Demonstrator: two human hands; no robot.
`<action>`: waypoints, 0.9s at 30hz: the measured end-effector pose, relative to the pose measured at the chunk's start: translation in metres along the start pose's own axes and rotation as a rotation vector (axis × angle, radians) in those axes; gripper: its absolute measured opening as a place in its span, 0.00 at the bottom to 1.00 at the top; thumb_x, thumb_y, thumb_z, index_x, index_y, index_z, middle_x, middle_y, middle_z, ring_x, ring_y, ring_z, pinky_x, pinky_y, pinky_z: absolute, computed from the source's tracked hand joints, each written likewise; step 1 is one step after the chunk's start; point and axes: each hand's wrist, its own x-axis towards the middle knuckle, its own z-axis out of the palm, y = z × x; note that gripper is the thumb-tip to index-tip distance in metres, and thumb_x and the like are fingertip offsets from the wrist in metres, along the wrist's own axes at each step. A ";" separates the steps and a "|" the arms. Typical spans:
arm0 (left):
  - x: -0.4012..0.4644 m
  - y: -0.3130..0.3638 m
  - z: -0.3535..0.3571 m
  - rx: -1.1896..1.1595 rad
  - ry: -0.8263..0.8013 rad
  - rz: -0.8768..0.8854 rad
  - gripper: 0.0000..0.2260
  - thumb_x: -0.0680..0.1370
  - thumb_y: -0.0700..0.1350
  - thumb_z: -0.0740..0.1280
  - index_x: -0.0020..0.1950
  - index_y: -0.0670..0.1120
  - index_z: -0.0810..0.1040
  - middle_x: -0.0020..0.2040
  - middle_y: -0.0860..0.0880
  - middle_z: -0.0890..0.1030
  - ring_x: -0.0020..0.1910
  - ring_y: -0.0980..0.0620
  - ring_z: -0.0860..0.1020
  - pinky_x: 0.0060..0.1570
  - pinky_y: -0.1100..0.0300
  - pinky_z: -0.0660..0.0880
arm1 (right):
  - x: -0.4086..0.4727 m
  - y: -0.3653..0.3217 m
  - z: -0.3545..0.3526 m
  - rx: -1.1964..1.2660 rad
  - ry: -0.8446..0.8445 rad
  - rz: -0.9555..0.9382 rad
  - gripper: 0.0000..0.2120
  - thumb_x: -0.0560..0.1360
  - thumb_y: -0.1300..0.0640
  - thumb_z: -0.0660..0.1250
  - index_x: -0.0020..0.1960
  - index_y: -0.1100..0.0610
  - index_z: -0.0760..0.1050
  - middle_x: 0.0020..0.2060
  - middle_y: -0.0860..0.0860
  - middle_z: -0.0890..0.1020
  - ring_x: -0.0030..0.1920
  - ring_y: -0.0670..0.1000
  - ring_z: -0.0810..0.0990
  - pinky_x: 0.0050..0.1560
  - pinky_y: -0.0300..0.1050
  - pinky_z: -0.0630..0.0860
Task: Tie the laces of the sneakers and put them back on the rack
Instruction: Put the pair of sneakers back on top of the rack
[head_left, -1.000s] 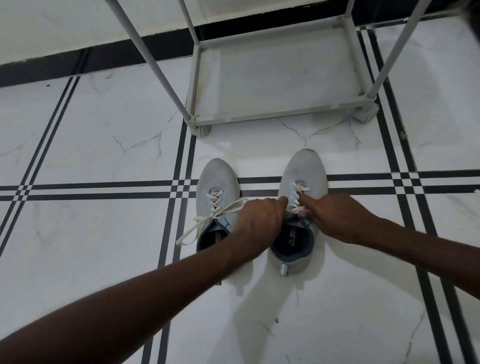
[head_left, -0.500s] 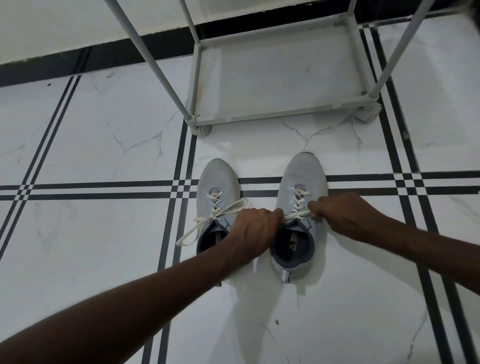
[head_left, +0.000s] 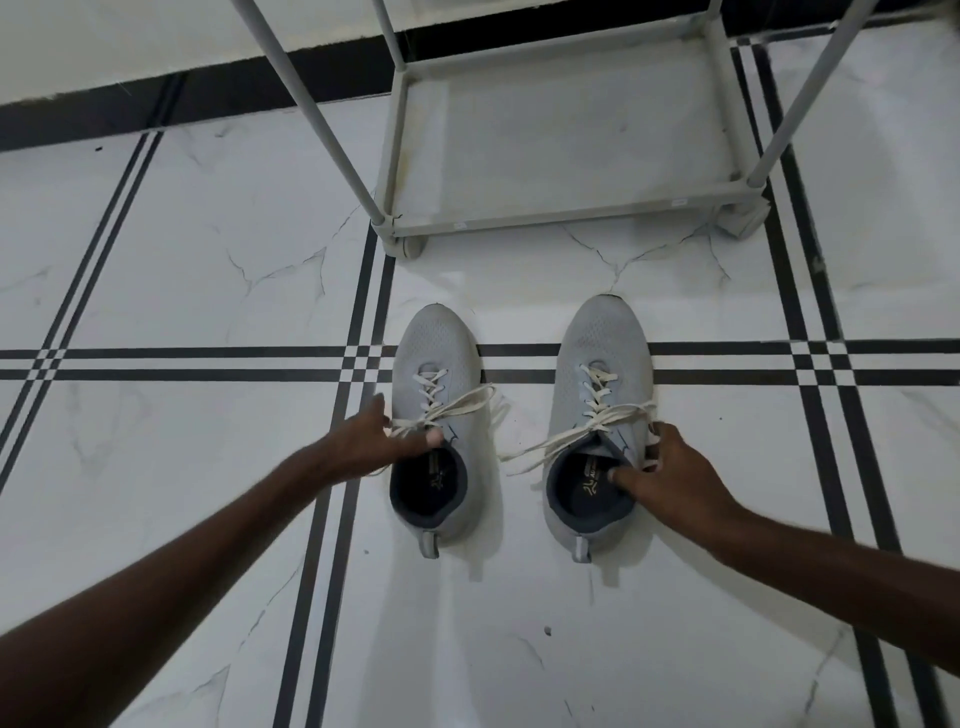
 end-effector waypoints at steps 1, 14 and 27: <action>-0.003 -0.008 0.005 -0.052 -0.016 -0.019 0.41 0.60 0.71 0.75 0.64 0.48 0.72 0.57 0.50 0.81 0.57 0.48 0.81 0.51 0.58 0.80 | 0.000 0.002 0.001 -0.009 0.009 0.029 0.30 0.68 0.53 0.75 0.67 0.57 0.67 0.57 0.56 0.81 0.56 0.57 0.79 0.57 0.51 0.76; -0.019 -0.005 0.070 -0.073 0.229 0.032 0.27 0.66 0.42 0.74 0.64 0.49 0.73 0.52 0.52 0.81 0.47 0.49 0.81 0.44 0.57 0.79 | -0.001 -0.006 0.019 -0.104 0.049 0.064 0.18 0.70 0.54 0.72 0.56 0.61 0.73 0.51 0.58 0.80 0.53 0.61 0.78 0.52 0.53 0.76; -0.055 0.062 0.035 -0.231 0.228 0.119 0.24 0.67 0.43 0.71 0.62 0.54 0.78 0.51 0.52 0.82 0.48 0.53 0.81 0.43 0.62 0.78 | -0.041 -0.068 -0.030 -0.296 0.114 -0.081 0.08 0.71 0.62 0.68 0.44 0.60 0.68 0.39 0.55 0.75 0.40 0.58 0.73 0.39 0.47 0.66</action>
